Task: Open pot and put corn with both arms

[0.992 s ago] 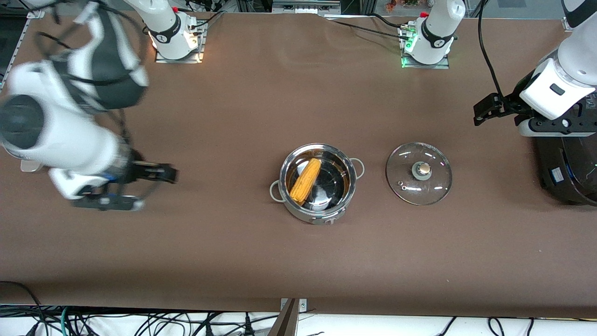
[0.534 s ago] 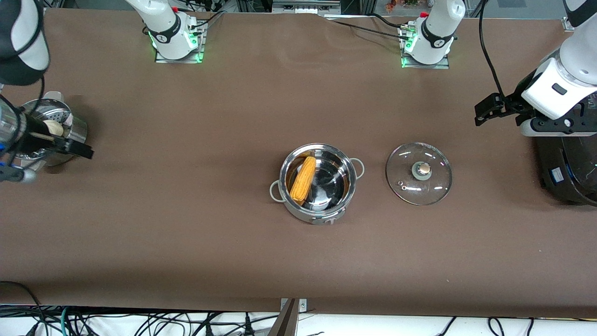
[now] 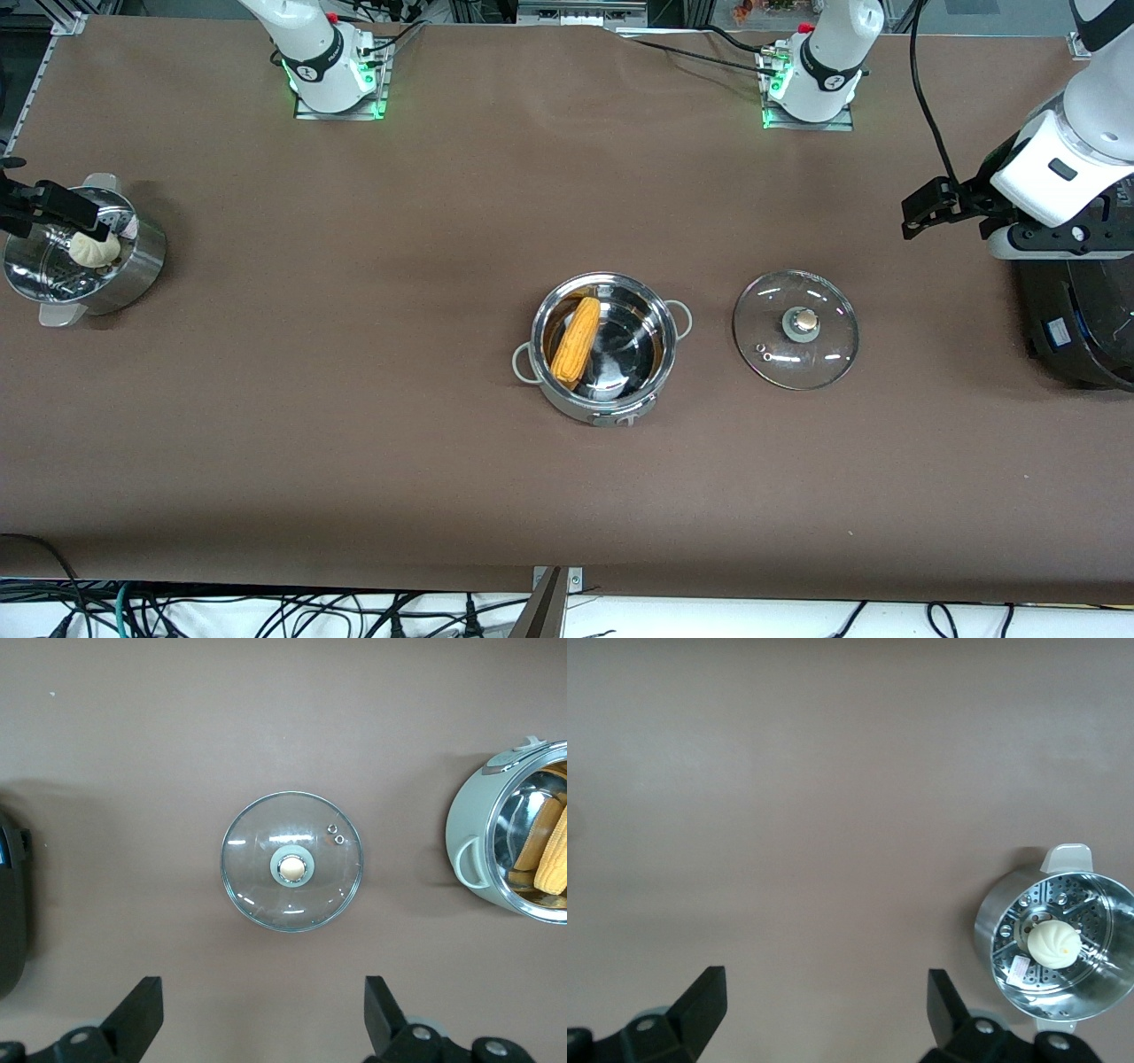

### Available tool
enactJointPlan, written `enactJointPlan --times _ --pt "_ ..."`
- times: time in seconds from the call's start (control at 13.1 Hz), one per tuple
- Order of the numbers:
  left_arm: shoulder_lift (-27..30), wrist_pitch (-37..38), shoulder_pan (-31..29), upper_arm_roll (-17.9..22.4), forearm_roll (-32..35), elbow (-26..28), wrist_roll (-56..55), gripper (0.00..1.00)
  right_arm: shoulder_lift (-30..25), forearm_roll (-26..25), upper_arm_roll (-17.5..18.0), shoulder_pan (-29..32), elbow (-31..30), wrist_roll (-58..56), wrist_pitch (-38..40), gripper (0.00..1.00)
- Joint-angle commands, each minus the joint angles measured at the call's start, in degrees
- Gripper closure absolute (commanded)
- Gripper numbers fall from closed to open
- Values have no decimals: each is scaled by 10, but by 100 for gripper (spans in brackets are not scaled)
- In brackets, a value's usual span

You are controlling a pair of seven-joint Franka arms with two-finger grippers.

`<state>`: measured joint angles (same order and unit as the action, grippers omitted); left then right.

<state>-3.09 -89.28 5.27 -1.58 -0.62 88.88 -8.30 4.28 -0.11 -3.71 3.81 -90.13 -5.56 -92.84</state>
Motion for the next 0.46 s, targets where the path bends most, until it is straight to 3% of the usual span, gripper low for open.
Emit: enactJointPlan --times 0.0,0.38 --pt "-6 9 1 1 -1 -15 -3 0 11 12 -1 1 7 -12 -6 0" --pt "-7 9 1 2 -1 -15 -3 0 14 6 -1 1 7 -13 -6 0"
